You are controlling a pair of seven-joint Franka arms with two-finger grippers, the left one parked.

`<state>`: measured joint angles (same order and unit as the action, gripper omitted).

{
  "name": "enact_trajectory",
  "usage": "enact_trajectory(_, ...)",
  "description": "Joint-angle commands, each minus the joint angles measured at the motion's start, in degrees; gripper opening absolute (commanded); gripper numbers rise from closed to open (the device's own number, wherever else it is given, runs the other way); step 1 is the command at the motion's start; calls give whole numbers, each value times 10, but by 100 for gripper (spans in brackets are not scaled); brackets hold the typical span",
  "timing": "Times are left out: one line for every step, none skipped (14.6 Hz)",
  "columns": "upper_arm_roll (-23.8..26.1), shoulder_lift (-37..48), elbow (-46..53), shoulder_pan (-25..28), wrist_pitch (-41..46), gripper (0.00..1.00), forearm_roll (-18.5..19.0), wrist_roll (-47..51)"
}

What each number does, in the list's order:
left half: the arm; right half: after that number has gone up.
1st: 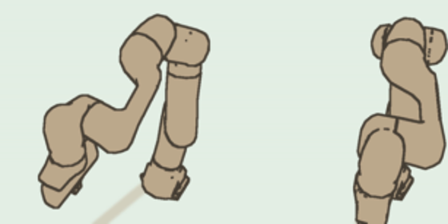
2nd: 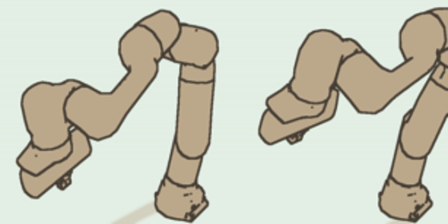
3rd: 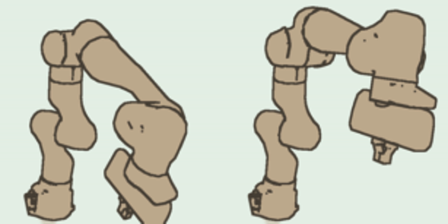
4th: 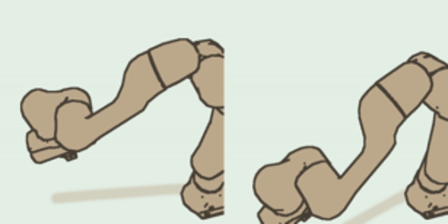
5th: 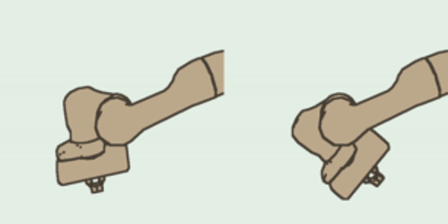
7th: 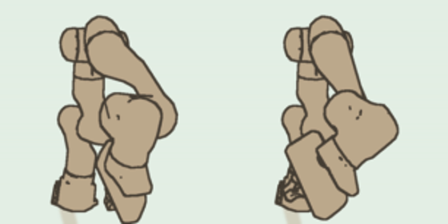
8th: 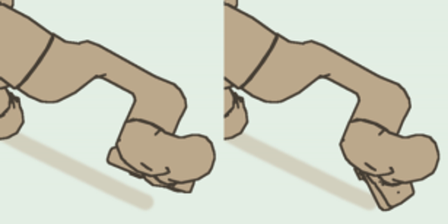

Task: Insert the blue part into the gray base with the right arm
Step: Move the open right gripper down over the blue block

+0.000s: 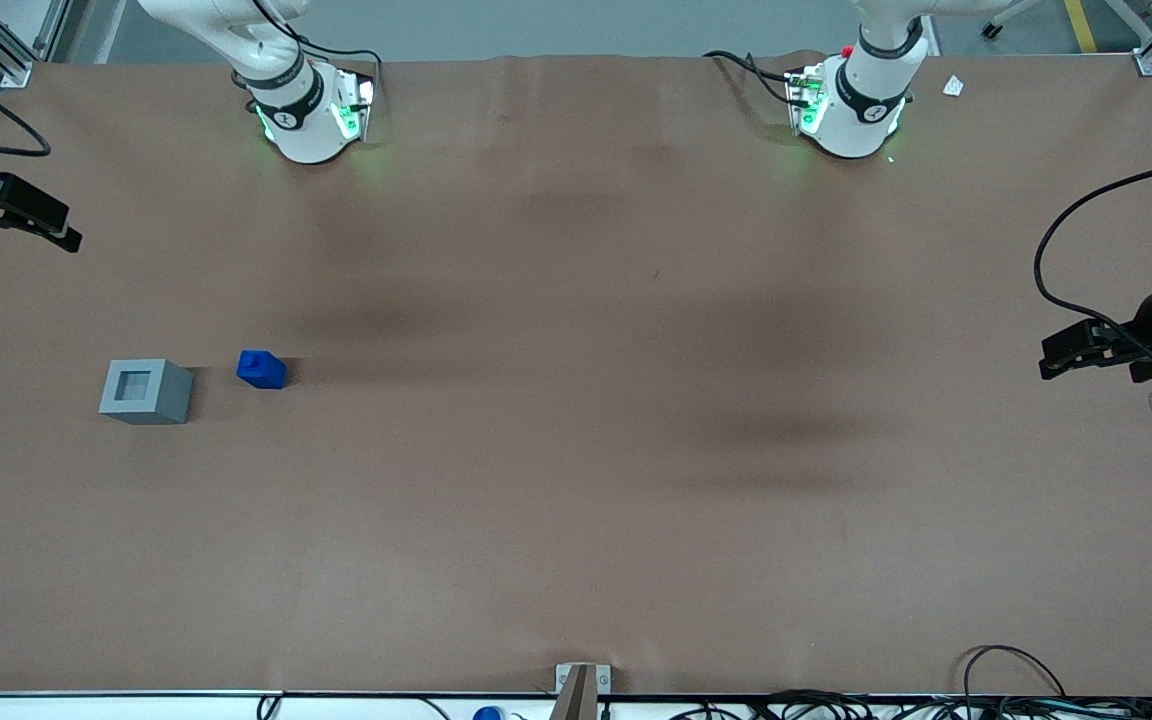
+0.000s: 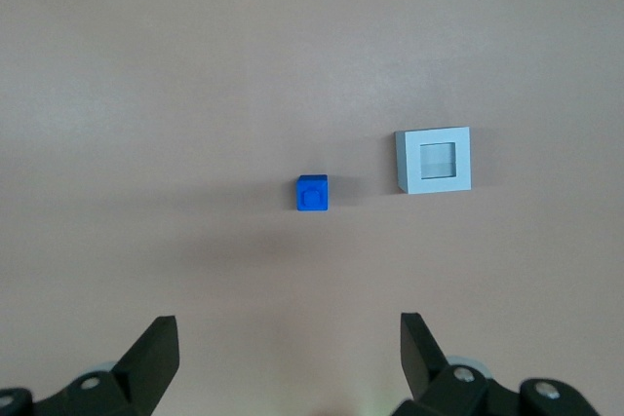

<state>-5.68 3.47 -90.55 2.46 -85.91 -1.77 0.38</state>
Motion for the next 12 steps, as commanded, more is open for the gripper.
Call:
enact_trajectory(5,-2,8,-4,3,100,5,-3)
enact_trajectory(5,-2,9,-3,3,100,5,-4)
enact_trajectory(5,-7,11,-3,2,100,7,-5)
enact_trajectory(5,-14,12,-3,2,100,6,-5)
enact_trajectory(5,-23,12,-7,-1,100,5,-6)
enact_trajectory(5,-35,7,-5,-13,100,5,-5)
enact_trajectory(5,-51,-1,-5,-23,100,5,-5)
enact_trajectory(5,-59,-15,-4,-37,100,5,-3)
enact_trajectory(5,-60,-43,-4,-70,100,5,-1)
enact_trajectory(5,-59,-75,-3,-102,100,5,0)
enact_trajectory(5,-59,-98,-2,-125,100,5,1)
enact_trajectory(5,-60,-122,-3,-149,100,5,1)
